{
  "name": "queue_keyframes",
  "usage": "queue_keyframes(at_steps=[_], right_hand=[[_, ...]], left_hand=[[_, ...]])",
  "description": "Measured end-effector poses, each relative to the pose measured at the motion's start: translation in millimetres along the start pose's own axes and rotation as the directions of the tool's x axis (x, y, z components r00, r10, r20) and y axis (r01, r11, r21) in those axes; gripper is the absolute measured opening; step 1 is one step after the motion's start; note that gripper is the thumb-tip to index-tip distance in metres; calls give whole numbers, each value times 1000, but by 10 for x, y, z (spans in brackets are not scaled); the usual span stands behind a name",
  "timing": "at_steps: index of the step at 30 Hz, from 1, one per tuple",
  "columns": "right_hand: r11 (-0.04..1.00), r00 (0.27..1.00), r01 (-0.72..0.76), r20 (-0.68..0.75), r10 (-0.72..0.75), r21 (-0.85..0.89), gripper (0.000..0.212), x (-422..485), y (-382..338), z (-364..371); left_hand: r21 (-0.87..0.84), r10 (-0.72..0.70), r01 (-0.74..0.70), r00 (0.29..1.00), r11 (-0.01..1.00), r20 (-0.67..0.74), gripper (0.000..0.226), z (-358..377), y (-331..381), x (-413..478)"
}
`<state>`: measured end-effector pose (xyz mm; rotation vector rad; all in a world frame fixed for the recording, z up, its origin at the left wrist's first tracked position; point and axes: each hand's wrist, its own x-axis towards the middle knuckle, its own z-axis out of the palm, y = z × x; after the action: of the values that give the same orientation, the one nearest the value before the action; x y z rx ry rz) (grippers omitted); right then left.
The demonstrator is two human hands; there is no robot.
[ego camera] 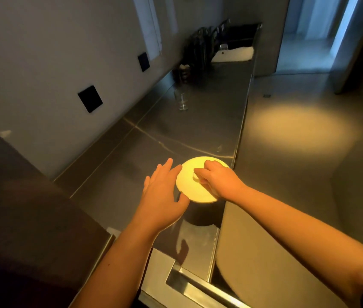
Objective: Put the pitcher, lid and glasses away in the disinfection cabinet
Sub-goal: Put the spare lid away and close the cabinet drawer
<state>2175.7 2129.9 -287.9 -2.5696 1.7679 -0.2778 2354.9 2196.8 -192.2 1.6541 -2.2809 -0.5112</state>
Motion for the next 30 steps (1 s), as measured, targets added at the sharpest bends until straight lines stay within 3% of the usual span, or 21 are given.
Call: queue_keyframes(at_steps=[6, 9, 11, 13, 15, 17, 23, 30], right_hand=[[999, 999, 17, -42, -18, -30, 47, -140, -28, -601], [999, 996, 43, -72, -45, -31, 46, -227, -94, -884], [997, 994, 63, -88, -66, -37, 43, -276, -163, -1064], [998, 993, 62, -99, -62, -6, 36, -322, -236, -1237], [997, 992, 69, -104, -66, 23, 34, -368, -300, -1394], [995, 988, 101, -117, -100, 0, 37, -402, -349, -1519], [979, 968, 199, -148, -203, -38, 41, -433, -407, -1674], [959, 942, 280, -181, -283, -44, 37, -517, -543, -1677]], left_hand=[[-343, -57, 32, 997, 939, -61, 70, -30, 44, -64], [-599, -137, 50, 986, 799, -100, 67, -82, 105, -71], [-794, -233, 110, 971, 598, -41, 59, -141, 127, -67], [-949, -303, 181, 948, 259, 98, 52, -217, 109, -74], [-971, -272, 211, 934, -110, 233, 53, -289, 85, -107], [-930, -240, 207, 928, -305, 285, 58, -317, 90, -169], [-877, -236, 181, 921, -446, 310, 60, -272, 231, -317], [-877, -203, 127, 948, -463, 244, 54, -363, 420, -598]])
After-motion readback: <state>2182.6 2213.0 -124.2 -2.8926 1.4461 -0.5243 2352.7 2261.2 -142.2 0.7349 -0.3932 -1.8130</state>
